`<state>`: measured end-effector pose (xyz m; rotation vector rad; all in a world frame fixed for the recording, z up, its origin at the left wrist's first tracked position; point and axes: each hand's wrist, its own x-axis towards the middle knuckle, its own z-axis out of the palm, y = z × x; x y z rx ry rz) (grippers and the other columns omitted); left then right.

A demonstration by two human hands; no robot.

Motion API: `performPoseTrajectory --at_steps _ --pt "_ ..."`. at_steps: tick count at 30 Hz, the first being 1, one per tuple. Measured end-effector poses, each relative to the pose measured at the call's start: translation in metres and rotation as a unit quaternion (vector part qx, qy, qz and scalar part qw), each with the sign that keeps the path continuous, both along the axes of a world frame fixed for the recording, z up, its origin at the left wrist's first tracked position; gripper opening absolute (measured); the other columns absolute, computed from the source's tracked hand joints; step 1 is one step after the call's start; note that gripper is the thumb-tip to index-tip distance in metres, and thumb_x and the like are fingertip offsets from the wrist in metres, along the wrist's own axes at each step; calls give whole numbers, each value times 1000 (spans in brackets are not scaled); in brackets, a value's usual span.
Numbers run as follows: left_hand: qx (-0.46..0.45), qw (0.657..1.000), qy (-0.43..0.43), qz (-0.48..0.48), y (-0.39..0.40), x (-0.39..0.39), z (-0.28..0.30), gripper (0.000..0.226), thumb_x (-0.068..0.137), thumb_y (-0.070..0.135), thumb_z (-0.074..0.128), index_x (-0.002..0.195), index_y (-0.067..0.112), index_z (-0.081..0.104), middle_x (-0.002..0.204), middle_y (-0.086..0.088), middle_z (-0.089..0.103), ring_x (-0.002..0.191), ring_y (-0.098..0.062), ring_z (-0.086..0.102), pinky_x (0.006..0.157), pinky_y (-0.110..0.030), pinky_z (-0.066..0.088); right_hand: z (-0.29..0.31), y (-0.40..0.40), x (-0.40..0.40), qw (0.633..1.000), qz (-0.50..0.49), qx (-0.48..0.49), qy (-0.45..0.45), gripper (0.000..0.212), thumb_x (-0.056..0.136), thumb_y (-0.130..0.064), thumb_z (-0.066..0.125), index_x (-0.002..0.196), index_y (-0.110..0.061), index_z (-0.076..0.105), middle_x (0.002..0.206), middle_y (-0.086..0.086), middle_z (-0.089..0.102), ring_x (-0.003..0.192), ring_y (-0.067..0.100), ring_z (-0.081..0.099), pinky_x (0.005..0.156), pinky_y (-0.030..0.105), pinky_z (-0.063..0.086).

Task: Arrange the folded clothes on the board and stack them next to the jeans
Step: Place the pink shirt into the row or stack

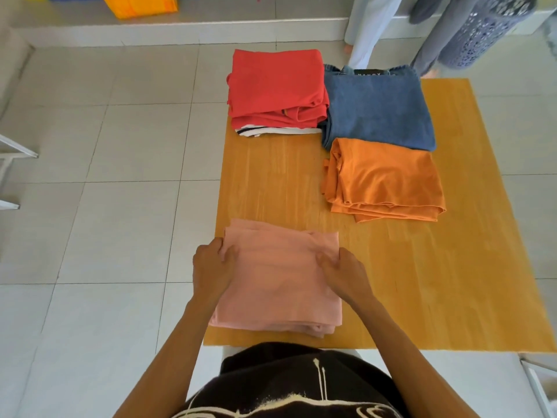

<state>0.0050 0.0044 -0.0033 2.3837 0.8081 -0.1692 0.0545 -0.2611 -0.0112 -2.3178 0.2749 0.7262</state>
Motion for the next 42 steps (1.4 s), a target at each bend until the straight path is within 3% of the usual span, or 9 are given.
performPoseTrajectory --at_steps 6,10,14,17,21,25,30,37,42 --pt "-96 992 88 -1 -17 2 -1 88 77 60 72 146 24 30 139 -3 51 124 -32 53 99 -49 47 3 4 7 1000 -13 18 -17 37 101 -51 37 99 -15 48 94 2 65 74 19 59 56 34 43" --pt "-176 977 110 54 -18 6 -1 100 65 59 82 144 25 30 137 -1 51 123 -30 54 97 -48 49 5 12 0 998 48 12 29 78 89 -54 61 146 -17 23 115 -1 56 104 32 63 70 35 44" --pt "-295 948 113 30 -6 8 1 78 75 71 65 138 29 47 123 6 60 113 -23 60 96 -46 51 9 9 9 997 1 82 13 89 88 -36 68 151 -34 5 120 12 61 100 34 64 77 36 45" --pt "-285 956 48 50 -3 11 -1 61 92 66 45 138 26 48 119 7 61 112 -21 60 92 -39 52 15 11 21 986 -80 134 -58 73 91 -35 66 143 -42 15 111 4 61 91 27 62 75 39 47" --pt "-266 955 31 131 0 21 -2 59 91 59 52 134 20 43 121 3 57 110 -22 58 81 -37 53 12 13 30 984 -37 113 -129 55 96 -25 55 141 -39 26 81 -3 60 68 22 63 57 31 42" --pt "-197 972 86 97 -8 12 -3 77 80 62 67 139 23 36 122 8 52 109 -20 56 88 -41 53 1 14 26 992 47 36 -116 55 97 -42 52 144 -50 25 109 1 53 81 22 60 68 37 47" --pt "-138 987 79 31 -20 5 -8 43 99 48 45 129 17 51 106 7 58 104 -22 61 78 -31 45 -9 22 18 988 67 -14 -139 50 100 -52 42 146 -52 23 103 1 50 81 32 62 69 42 53" --pt "-197 976 78 59 -9 20 -8 49 100 53 38 134 20 48 109 10 55 97 -14 54 78 -30 43 -10 22 33 987 51 3 -150 45 99 -42 51 142 -51 38 97 4 60 83 27 63 70 39 53" --pt "-209 977 31 41 7 55 11 52 97 59 37 132 23 51 116 5 63 103 -19 61 93 -43 52 8 28 59 977 12 42 -210 42 96 -36 61 135 -47 51 122 -6 65 96 -5 53 81 8 39"
